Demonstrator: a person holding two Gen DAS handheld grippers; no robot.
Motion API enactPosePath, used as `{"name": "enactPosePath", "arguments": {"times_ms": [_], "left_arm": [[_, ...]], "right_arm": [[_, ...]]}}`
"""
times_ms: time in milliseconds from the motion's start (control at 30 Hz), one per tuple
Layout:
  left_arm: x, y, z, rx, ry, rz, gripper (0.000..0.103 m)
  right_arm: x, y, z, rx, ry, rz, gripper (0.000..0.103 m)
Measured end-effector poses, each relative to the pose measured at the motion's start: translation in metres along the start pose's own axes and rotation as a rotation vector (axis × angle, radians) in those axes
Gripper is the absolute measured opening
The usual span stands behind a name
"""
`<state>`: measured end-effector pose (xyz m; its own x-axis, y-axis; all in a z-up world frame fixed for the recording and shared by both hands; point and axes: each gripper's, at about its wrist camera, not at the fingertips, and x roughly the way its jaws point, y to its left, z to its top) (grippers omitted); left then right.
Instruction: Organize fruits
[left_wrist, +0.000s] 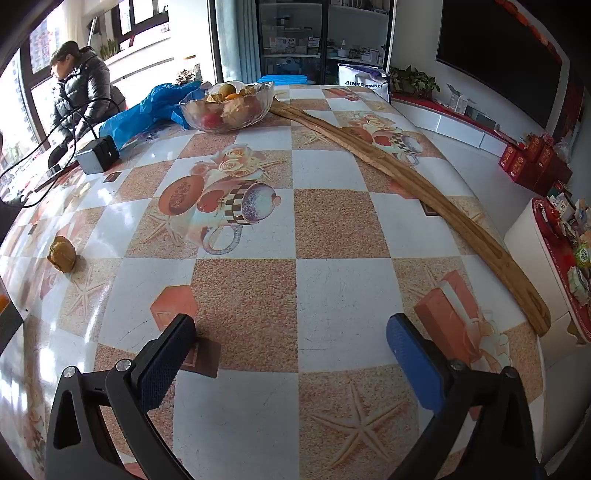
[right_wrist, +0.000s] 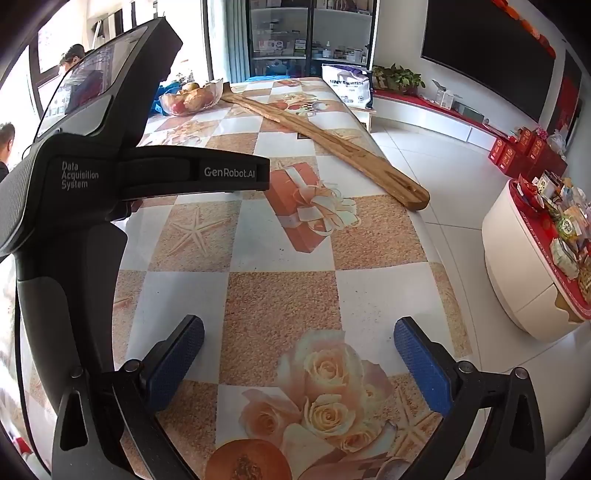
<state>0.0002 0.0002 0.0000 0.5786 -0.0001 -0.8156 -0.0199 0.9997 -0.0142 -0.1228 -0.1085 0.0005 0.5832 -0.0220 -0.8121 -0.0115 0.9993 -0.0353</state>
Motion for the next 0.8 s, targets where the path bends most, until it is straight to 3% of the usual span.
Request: {"name": "enactPosePath", "arguments": {"times_ms": [467,800], "left_arm": [[0.000,0.000,0.000,0.001,0.000,0.000,0.103],[0.000,0.000,0.000,0.000,0.000,0.000,0.103]], "right_arm": [[-0.001,0.000,0.001,0.000,0.011,-0.005,0.103],[0.008,-0.001,0.012,0.067,0.021,-0.052,0.103]]}}
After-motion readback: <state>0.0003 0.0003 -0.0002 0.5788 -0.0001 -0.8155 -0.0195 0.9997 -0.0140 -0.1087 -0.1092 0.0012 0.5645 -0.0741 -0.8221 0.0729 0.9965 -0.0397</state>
